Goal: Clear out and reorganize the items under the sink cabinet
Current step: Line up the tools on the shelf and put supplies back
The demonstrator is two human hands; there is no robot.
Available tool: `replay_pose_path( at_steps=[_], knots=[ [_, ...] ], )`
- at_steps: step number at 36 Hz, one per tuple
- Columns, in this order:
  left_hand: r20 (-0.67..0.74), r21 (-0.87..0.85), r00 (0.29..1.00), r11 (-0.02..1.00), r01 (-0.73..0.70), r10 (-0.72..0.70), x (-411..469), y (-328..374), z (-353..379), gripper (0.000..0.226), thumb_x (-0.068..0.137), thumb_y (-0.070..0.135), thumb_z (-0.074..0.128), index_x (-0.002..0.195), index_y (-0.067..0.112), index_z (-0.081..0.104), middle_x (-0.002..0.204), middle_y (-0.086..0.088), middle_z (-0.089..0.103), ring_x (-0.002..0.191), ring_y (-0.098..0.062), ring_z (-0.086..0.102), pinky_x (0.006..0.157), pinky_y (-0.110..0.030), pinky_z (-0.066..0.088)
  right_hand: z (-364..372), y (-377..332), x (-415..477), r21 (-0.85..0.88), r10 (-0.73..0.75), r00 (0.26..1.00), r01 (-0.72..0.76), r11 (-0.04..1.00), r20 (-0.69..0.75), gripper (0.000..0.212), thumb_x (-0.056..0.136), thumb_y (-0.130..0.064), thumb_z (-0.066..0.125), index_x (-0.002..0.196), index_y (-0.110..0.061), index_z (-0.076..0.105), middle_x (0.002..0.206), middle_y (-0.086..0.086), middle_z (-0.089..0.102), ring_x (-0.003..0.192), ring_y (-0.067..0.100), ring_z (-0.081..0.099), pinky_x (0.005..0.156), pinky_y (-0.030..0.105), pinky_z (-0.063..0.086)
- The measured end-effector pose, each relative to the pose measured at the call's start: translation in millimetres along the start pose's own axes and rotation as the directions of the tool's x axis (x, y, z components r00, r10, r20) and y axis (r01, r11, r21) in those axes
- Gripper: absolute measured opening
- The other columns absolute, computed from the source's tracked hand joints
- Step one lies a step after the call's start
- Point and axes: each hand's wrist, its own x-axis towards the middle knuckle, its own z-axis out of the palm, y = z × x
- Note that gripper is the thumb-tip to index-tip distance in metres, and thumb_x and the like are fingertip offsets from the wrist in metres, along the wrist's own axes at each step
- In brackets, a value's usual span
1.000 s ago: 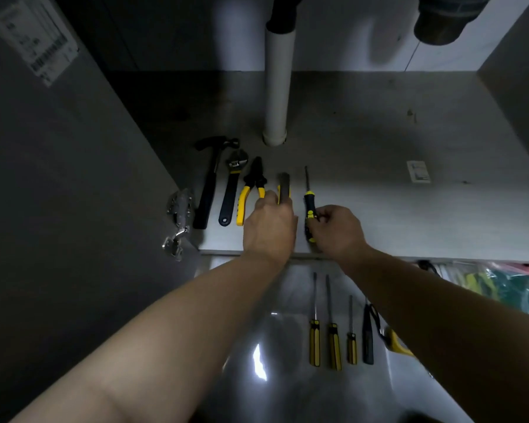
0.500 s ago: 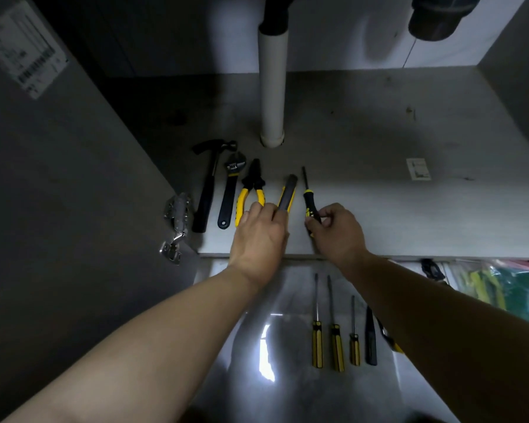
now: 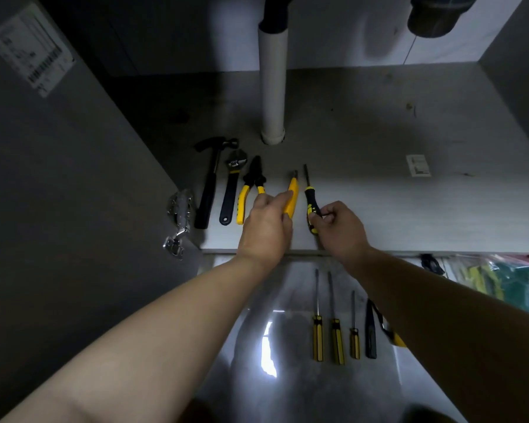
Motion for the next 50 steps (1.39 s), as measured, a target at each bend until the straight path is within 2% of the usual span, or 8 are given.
replay_pose_path(
  at_steps=[6,10,15,24,30,34,42,50],
  knots=[
    [0.037,0.199,0.998,0.979,-0.052,0.045,3,-3,8,0.054,0.092,-0.007,0.055,0.143,0.011,0.053,0.13,-0.011,0.047,0.114,-0.029,0.056,0.096,-0.039,0.051,0,-2,0,-0.01,-0.008,1.0,0.008,1.0,0.017,0.018,0.094,-0.029,0.067,0.102,-0.014,0.061,0.068,-0.007,0.058,0.065,0.004,0.056,0.056,0.025,0.036],
    [0.076,0.387,0.988,0.909,-0.153,0.134,-2,0,9,0.049,0.095,0.019,0.062,0.141,0.013,0.045,0.145,-0.007,0.036,0.127,-0.028,0.043,0.082,-0.039,0.055,-1,-5,0,-0.041,-0.009,0.998,0.011,0.999,0.055,0.02,0.097,-0.029,0.064,0.107,-0.013,0.058,0.083,0.002,0.064,0.07,0.011,0.059,0.057,0.027,0.039],
    [0.147,0.568,0.956,0.769,-0.293,0.255,-2,-1,8,0.055,0.092,0.018,0.06,0.143,0.016,0.042,0.153,-0.007,0.034,0.127,-0.028,0.042,0.096,-0.037,0.04,-1,-9,0,-0.052,-0.005,0.997,0.009,0.999,0.074,0.024,0.097,-0.03,0.062,0.11,-0.009,0.057,0.103,0.014,0.064,0.087,0.025,0.065,0.071,0.034,0.049],
    [0.158,0.597,0.968,0.762,-0.253,0.197,10,-9,6,0.066,0.083,-0.005,0.059,0.144,0.012,0.041,0.157,-0.012,0.03,0.128,-0.033,0.04,0.108,-0.041,0.038,1,-6,1,-0.079,-0.005,0.997,0.011,0.997,0.073,0.024,0.097,-0.029,0.062,0.111,-0.011,0.056,0.11,0.017,0.062,0.083,0.024,0.061,0.056,0.026,0.037],
    [0.115,0.631,0.975,0.744,-0.22,0.19,16,-13,4,0.056,0.094,0.022,0.058,0.147,0.019,0.04,0.154,-0.008,0.036,0.139,-0.03,0.033,0.114,-0.043,0.026,3,-5,2,-0.081,-0.008,0.997,0.014,0.997,0.078,0.021,0.097,-0.028,0.062,0.109,-0.012,0.055,0.111,0.019,0.06,0.076,0.017,0.057,0.054,0.023,0.034],
    [0.058,0.518,0.981,0.834,-0.19,0.188,2,-20,-6,0.074,0.081,0.048,0.064,0.148,0.03,0.038,0.158,-0.008,0.029,0.147,-0.029,0.025,0.116,-0.044,0.025,4,-5,1,-0.088,-0.01,0.997,0.016,0.996,0.074,0.02,0.097,-0.028,0.062,0.108,-0.014,0.053,0.111,0.018,0.06,0.08,0.021,0.06,0.054,0.024,0.035],
    [0.186,0.466,0.981,0.874,-0.141,0.059,0,-48,-23,0.07,0.1,0.016,0.051,0.161,0.027,0.019,0.169,-0.006,0.008,0.156,-0.03,0.003,0.122,-0.044,0.028,5,-4,1,-0.105,-0.013,0.997,0.02,0.994,0.07,0.025,0.098,-0.03,0.061,0.111,-0.01,0.054,0.112,0.019,0.06,0.088,0.028,0.063,0.061,0.028,0.038],
    [0.182,0.451,0.983,0.886,-0.106,0.024,1,-46,-22,0.091,0.091,-0.01,0.053,0.162,0.029,0.012,0.17,-0.003,0.003,0.157,-0.026,-0.005,0.124,-0.041,0.027,4,-5,0,-0.1,-0.01,0.997,0.018,0.995,0.078,0.025,0.097,-0.03,0.061,0.112,-0.011,0.054,0.112,0.019,0.059,0.086,0.027,0.062,0.058,0.027,0.037]
  ],
)
